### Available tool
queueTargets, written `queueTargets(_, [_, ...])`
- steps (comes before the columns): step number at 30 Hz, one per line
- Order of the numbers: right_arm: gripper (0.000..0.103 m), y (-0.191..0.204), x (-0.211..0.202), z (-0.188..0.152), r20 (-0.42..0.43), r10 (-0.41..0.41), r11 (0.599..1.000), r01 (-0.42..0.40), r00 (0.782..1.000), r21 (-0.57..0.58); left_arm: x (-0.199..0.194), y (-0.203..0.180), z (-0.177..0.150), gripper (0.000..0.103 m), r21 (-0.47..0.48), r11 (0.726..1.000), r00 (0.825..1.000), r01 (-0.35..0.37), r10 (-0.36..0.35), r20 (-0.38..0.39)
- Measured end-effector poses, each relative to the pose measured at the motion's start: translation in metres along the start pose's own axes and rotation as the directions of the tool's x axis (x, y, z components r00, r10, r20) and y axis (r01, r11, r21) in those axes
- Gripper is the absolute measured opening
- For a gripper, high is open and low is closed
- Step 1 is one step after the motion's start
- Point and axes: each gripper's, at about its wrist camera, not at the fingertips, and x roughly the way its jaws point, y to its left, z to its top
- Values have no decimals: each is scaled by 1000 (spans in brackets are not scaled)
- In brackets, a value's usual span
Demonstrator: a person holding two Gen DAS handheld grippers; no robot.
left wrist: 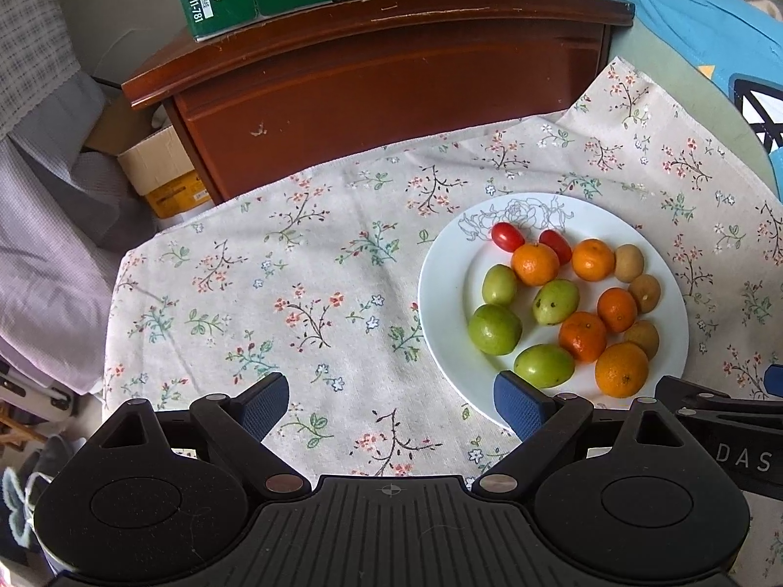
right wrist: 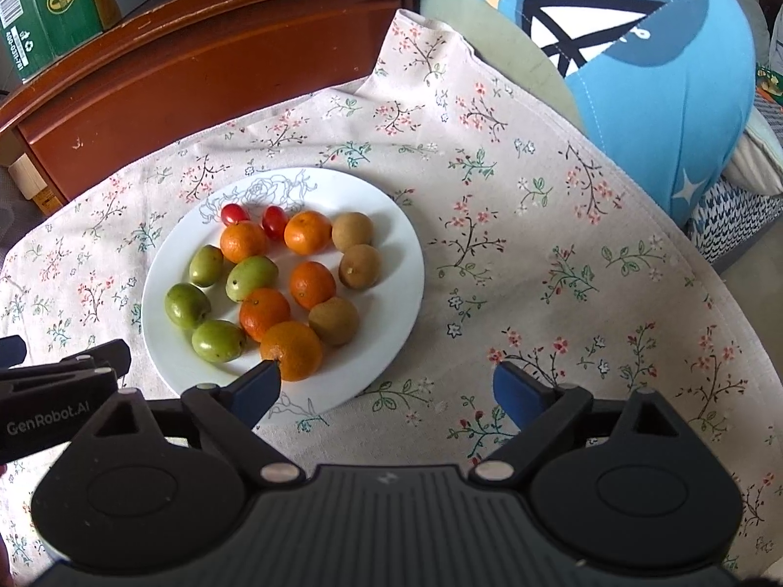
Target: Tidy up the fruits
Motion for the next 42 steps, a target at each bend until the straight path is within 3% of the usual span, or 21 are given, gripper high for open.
queueTargets(22, [94, 4, 6, 0, -9, -4, 1000, 4, 1000, -14, 6, -4, -1, 92, 11, 1000, 1000, -15, 16, -13])
queueTargets(42, [94, 8, -11, -5, 47, -45, 997, 47, 998, -56, -9, -3, -7, 92, 14, 999, 999, -35, 34, 13])
